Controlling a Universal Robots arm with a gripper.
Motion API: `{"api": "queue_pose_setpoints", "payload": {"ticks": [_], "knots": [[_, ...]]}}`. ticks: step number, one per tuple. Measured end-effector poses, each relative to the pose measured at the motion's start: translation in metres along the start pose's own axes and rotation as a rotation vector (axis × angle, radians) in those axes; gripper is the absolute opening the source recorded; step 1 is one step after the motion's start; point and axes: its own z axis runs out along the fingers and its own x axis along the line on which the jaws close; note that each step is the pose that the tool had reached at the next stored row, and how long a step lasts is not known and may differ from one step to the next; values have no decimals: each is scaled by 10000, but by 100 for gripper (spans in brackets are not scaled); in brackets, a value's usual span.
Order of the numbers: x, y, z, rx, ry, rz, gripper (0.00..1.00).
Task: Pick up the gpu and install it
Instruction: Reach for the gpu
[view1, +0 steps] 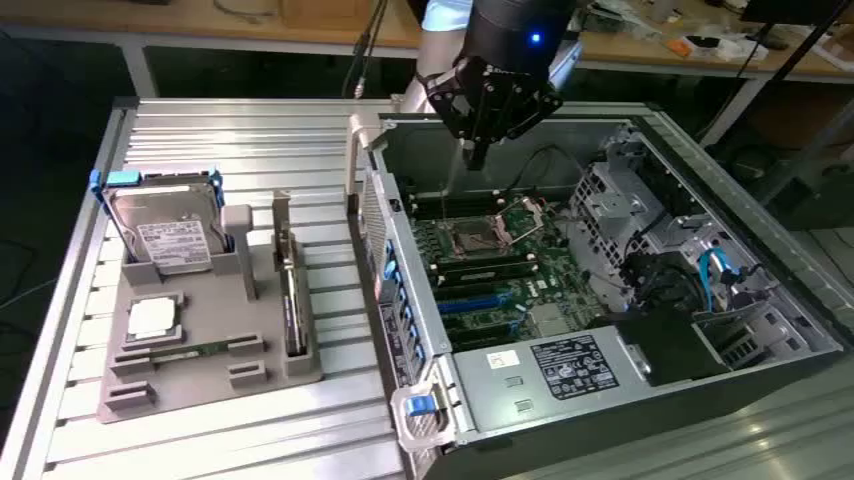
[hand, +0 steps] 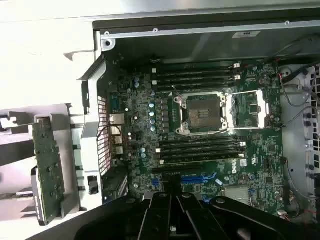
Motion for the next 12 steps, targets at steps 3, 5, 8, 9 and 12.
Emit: {"api": "queue_pose_setpoints", "payload": {"ticks": [3,5,8,9,12], "knots": [[154,-12,-4,0,0,1,11],[212,-16,-6,1,0,-1,11],[322,-24,-8,0,0,1,11],[353,-27,-9,0,0,0,11],[465,-35,-12,0,0,1,11]]}}
